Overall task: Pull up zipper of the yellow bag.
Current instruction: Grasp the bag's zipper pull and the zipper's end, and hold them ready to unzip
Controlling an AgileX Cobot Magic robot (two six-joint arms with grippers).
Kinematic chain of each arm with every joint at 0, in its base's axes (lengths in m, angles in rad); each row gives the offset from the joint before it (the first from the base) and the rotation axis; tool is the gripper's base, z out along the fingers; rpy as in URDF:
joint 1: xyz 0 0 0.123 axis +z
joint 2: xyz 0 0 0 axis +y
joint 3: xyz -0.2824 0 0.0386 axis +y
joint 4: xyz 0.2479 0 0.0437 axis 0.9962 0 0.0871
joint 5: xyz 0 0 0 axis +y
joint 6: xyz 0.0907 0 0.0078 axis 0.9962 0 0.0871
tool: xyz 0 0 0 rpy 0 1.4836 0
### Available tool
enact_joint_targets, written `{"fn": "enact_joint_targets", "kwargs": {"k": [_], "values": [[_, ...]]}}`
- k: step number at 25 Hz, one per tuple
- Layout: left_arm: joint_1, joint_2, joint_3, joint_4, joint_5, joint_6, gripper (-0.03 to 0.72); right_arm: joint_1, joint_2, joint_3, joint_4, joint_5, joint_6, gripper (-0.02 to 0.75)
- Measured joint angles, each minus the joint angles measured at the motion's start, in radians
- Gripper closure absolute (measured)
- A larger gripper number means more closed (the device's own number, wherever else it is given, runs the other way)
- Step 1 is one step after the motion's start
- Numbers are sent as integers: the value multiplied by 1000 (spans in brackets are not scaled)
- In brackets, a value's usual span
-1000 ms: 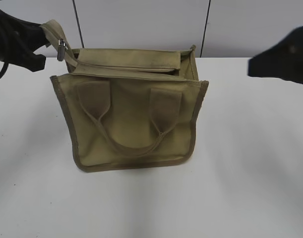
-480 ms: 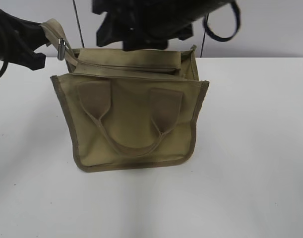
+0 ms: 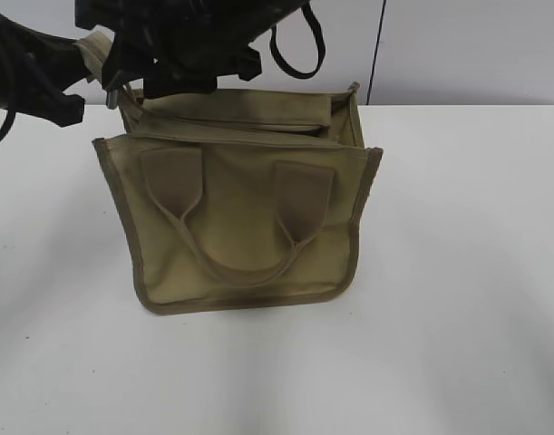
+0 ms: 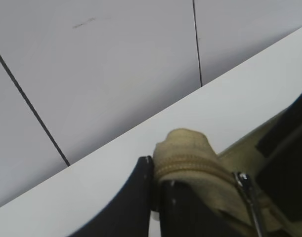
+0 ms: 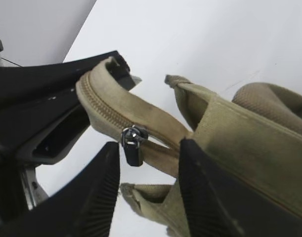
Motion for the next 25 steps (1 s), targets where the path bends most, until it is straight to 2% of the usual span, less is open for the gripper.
{"fn": "enact_joint_targets", "kwargs": {"k": [7, 12, 20, 24, 25], "values": [[0, 0, 0, 0, -3, 0, 690, 9, 35, -8, 62, 2, 1, 426], [0, 0, 0, 0, -23, -2, 690, 18, 51, -8, 72, -33, 2, 465], [0, 0, 0, 0, -35, -26, 690, 18, 60, -8, 76, -80, 8, 598], [0, 0, 0, 0, -36, -26, 690, 18, 60, -8, 76, -81, 3, 728], [0, 0, 0, 1, -36, -26, 690, 18, 60, -8, 76, -79, 2, 739]]}}
